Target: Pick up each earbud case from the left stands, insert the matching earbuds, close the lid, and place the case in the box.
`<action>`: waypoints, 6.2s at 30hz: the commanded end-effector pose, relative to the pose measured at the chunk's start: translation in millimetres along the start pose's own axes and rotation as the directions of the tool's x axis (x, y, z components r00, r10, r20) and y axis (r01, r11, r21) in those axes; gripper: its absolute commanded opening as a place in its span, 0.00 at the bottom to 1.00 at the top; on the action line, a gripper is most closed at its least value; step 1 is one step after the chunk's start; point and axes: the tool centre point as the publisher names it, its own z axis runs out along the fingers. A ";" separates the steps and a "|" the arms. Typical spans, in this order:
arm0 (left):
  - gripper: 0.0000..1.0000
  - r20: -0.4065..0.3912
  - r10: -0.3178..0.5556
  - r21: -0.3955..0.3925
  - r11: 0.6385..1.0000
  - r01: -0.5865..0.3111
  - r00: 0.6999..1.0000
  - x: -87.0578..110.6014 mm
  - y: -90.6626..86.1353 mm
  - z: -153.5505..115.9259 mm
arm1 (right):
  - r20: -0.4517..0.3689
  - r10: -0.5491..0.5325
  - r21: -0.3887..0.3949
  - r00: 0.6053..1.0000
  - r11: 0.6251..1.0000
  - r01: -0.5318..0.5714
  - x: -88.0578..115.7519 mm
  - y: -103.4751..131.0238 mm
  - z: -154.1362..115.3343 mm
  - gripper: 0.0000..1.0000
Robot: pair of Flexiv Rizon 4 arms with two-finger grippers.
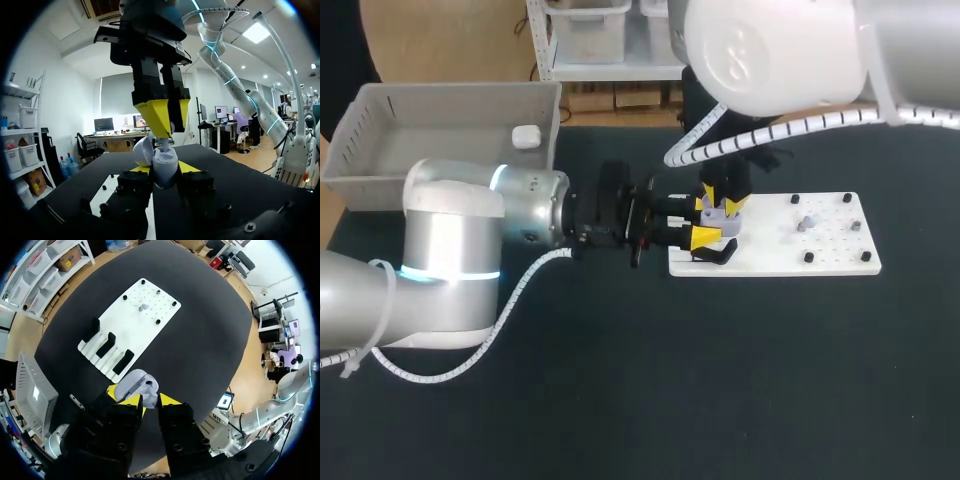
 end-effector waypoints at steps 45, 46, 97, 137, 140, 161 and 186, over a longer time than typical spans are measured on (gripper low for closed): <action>0.00 0.001 0.002 -0.002 1.000 -0.002 1.000 0.5 0.2 0.1 | 0.270 -0.205 -0.255 0.941 0.927 0.275 -39.5 -83.1 -13.1 0.87; 0.00 0.001 0.002 -0.002 1.000 -0.002 1.000 0.5 0.2 0.1 | 0.266 -0.214 -0.259 0.940 0.923 0.284 -42.7 -81.9 -12.0 0.91; 0.00 0.001 0.002 -0.002 1.000 -0.002 1.000 0.5 0.2 0.1 | 0.278 -0.529 -0.203 0.802 0.784 0.587 -152.2 -14.3 108.0 1.00; 0.00 0.001 0.002 -0.002 1.000 -0.002 1.000 0.5 0.2 0.1 | 0.284 -0.626 -0.214 0.727 0.697 0.684 -158.2 -7.5 129.9 0.45; 0.00 0.001 0.002 -0.002 1.000 -0.002 1.000 0.5 0.2 0.1 | 0.280 -0.616 -0.222 0.737 0.705 0.674 -160.3 -5.4 131.3 0.42; 0.00 0.001 0.002 -0.002 1.000 -0.002 1.000 0.5 0.2 0.1 | 0.228 -0.516 -0.263 0.826 0.784 0.562 -170.2 6.4 143.5 0.29; 0.00 0.001 0.002 -0.002 1.000 -0.002 1.000 0.5 0.2 0.1 | 0.233 -0.533 -0.251 0.813 0.775 0.580 -166.7 3.4 139.5 0.00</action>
